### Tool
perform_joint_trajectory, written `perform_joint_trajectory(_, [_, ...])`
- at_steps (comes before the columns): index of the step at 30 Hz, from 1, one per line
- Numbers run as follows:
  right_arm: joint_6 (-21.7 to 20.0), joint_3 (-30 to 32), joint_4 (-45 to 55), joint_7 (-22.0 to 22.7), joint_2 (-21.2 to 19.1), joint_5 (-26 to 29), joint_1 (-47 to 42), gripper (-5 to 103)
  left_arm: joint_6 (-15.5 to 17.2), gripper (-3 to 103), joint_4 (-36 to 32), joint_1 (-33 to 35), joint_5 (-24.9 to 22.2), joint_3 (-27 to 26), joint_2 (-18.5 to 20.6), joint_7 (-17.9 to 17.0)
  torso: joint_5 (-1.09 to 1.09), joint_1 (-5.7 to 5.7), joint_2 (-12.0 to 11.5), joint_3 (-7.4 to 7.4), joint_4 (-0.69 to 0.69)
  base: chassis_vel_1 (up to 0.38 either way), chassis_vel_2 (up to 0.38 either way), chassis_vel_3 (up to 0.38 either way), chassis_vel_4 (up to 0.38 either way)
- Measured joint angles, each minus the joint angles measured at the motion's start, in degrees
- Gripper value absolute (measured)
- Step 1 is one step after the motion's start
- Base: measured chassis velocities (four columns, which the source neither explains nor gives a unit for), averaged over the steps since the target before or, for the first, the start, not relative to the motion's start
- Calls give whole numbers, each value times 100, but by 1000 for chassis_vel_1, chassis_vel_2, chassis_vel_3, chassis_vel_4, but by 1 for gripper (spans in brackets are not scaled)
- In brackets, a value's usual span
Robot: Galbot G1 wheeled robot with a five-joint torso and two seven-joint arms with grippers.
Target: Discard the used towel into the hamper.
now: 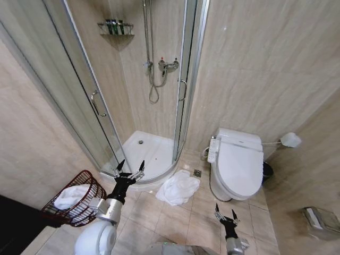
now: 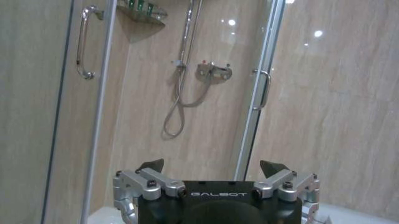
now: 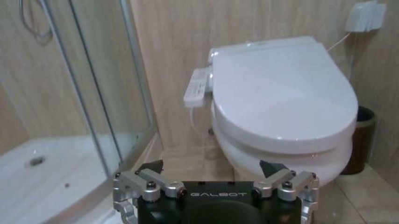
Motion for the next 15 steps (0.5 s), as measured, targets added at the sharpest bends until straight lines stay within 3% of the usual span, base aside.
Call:
perform_joint_trajectory(6, [-245, -110, -186, -115, -161, 161, 45, 100, 0, 100, 0, 0, 0, 0, 0, 0, 0, 0, 0, 0, -1, 0, 0, 0, 0])
perform_joint_trajectory(15, [-17, -86, -448, -238, -248, 184, 80, 100, 0, 100, 0, 0, 0, 0, 0, 0, 0, -1, 0, 0, -1, 0, 0, 0, 0])
